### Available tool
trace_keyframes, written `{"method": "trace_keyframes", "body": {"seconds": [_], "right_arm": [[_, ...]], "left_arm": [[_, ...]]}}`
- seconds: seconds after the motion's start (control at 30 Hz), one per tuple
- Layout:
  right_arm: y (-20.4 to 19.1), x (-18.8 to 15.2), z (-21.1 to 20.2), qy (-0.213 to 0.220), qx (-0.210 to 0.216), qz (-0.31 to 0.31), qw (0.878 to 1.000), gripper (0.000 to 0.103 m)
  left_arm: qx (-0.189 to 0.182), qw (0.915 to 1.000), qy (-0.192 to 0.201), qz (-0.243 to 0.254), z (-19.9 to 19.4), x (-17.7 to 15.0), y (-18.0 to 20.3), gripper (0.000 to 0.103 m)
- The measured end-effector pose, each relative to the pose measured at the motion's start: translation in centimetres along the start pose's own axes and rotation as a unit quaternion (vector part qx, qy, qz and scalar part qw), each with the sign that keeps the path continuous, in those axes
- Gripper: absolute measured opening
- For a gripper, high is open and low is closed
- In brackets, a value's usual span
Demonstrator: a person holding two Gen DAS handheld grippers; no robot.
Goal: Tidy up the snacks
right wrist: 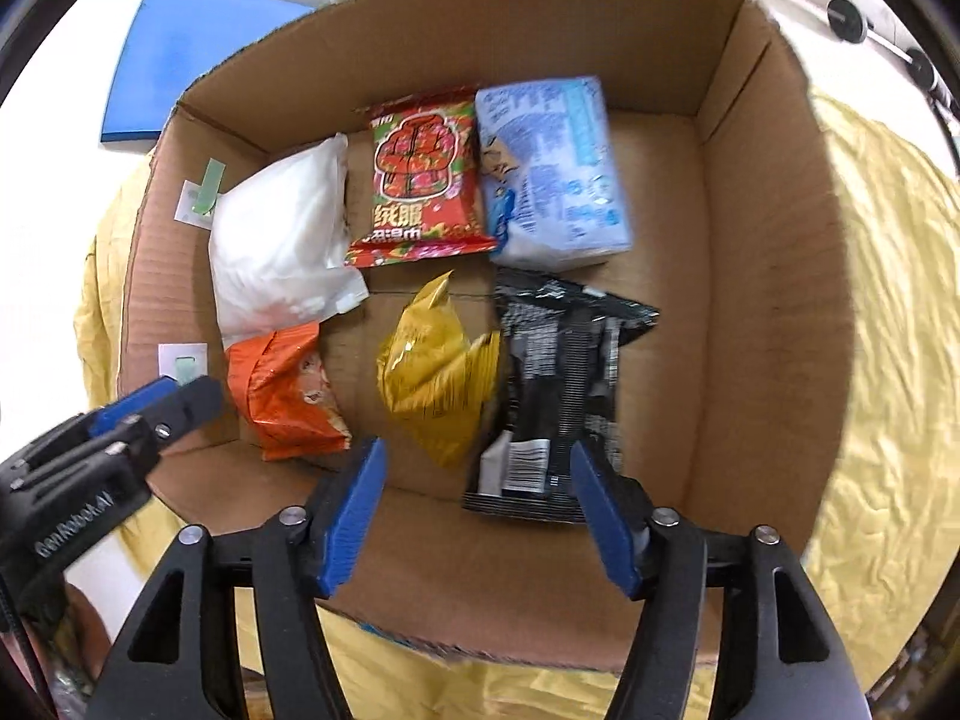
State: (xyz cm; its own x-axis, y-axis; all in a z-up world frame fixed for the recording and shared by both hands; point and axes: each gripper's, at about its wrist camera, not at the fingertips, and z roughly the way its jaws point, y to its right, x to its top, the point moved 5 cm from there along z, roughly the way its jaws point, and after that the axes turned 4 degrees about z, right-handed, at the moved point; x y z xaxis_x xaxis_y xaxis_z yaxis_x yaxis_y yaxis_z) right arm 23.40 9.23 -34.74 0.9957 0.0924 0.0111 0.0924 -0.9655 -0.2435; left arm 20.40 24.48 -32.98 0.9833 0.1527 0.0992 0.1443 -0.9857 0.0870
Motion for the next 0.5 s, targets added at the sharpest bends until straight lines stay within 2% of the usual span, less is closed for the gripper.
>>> {"method": "trace_keyframes", "body": {"seconds": [0.1,0.17,0.2,0.27,0.33,0.4,0.5], "right_arm": [[0.5,-0.3,-0.9,0.016,-0.02,-0.007,1.0,0.076],[0.9,-0.5,-1.5,0.024,-0.028,-0.008,0.999,0.088],[1.1,-0.5,-1.7,0.028,-0.032,-0.008,0.999,0.09],[1.1,-0.5,-2.3,0.037,-0.046,-0.011,0.998,0.098],[1.1,-0.6,-3.2,0.043,-0.051,-0.012,0.998,0.103],[1.2,-0.8,-3.9,0.048,-0.056,-0.011,0.997,0.103],[1.6,-1.1,-5.0,0.057,-0.06,-0.007,0.997,0.103]], "left_arm": [[0.01,0.9998,0.019,-0.001,-1.1,0.0,0.2,0.062],[0.021,0.9992,0.032,0.001,-1.8,0.1,0.3,0.072],[0.026,0.9989,0.038,0.003,-2.1,0.1,0.4,0.077],[0.029,0.9985,0.047,0.005,-2.4,0.3,0.5,0.078],[0.033,0.998,0.053,0.008,-2.8,0.3,1.0,0.091],[0.038,0.9976,0.056,0.011,-3.2,0.3,1.2,0.096],[0.046,0.9969,0.062,0.014,-3.9,0.1,1.4,0.097]]}}
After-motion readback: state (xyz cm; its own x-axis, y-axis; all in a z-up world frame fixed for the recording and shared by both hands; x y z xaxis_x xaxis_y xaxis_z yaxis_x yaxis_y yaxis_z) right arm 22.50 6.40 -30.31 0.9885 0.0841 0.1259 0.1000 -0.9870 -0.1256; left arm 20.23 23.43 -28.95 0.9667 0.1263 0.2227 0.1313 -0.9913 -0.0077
